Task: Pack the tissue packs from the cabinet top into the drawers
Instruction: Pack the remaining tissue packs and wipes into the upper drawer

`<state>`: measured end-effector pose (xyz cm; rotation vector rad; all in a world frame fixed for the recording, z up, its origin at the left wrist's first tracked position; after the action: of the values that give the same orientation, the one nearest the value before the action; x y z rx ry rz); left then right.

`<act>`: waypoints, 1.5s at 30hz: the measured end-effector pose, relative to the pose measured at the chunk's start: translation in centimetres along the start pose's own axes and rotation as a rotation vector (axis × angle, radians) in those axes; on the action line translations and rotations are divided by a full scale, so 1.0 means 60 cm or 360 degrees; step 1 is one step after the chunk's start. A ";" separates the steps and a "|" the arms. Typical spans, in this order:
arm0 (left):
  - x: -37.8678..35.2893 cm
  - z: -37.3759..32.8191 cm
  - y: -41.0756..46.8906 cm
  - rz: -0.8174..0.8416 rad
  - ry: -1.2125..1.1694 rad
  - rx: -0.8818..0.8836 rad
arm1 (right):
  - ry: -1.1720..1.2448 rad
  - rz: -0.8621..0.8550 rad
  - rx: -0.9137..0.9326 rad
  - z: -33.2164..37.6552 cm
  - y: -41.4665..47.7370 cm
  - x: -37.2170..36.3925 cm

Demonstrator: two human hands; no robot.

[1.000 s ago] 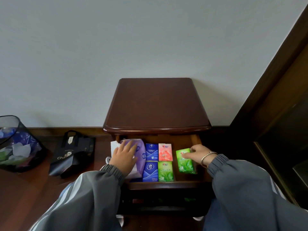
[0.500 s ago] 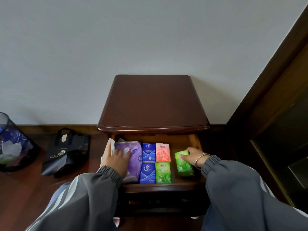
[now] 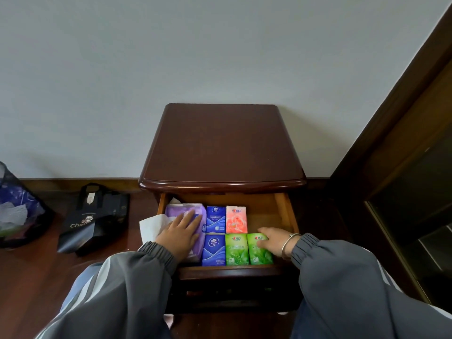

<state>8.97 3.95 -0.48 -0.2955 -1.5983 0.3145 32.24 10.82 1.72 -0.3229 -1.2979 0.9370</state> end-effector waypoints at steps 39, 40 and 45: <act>0.084 0.011 -0.086 -0.0595 -0.0954 0.0233 | 0.0164 -0.0570 0.0588 0.053 -0.069 0.021; 0.071 -0.005 -0.075 -0.0437 -0.0968 0.0168 | 0.0184 -0.0587 0.0597 0.060 -0.067 0.019; 0.033 -0.014 -0.056 -0.0092 -0.1141 0.0159 | 0.0304 -0.0749 0.0599 0.117 -0.045 0.022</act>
<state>9.69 1.63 2.66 -0.0523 -2.2802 0.4887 26.87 8.13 6.49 0.1794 -0.9384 0.7058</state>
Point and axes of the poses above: each hand's wrist, its own y-axis towards the middle knuckle, its own x-axis out of the back of the hand, z = x × y, the point moved 6 cm from there along y, towards the middle knuckle, and after that the axes turned 3 degrees about z, right-handed, at the moved point
